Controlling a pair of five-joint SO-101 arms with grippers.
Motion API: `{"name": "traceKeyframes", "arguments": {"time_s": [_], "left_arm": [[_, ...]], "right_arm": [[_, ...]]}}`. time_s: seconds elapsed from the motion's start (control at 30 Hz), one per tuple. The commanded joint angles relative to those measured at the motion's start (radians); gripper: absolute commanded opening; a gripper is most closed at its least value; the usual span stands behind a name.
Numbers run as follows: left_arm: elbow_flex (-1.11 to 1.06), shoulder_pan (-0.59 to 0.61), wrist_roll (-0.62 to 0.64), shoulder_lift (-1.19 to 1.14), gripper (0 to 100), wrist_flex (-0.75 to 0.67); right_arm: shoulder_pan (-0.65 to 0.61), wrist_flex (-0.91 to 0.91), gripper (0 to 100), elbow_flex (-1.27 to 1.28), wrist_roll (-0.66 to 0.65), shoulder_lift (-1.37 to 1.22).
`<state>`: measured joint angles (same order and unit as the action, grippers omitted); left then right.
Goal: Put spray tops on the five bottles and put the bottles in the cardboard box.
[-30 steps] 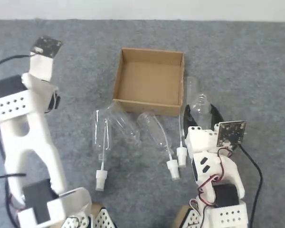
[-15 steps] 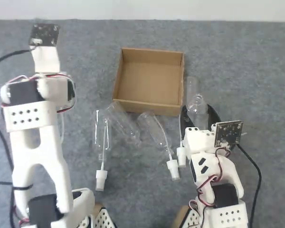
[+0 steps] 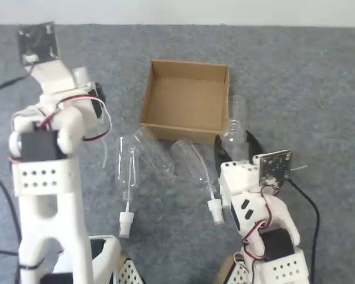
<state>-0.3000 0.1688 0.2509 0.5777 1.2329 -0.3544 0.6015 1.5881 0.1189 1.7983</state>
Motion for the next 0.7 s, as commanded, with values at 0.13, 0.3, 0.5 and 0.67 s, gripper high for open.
{"name": "traceKeyframes", "arguments": {"time_s": [0.13, 0.3, 0.5, 0.67], "left_arm": [[-0.051, -0.078, 0.180, 0.199, 1, -0.161], [-0.051, -0.135, 0.222, 0.255, 1, -0.193], [-0.053, -0.155, 0.308, 0.301, 1, -0.210], [-0.056, -0.161, 0.397, 0.338, 1, -0.210]], "right_arm": [[-0.088, -0.027, 8.0, -0.003, -0.020, 0.016], [-0.111, -0.133, 8.0, 0.068, -0.020, 0.016], [-0.243, -0.131, 8.0, 0.095, -0.020, 0.016], [-0.302, -0.111, 8.0, 0.095, -0.020, 0.013]]}}
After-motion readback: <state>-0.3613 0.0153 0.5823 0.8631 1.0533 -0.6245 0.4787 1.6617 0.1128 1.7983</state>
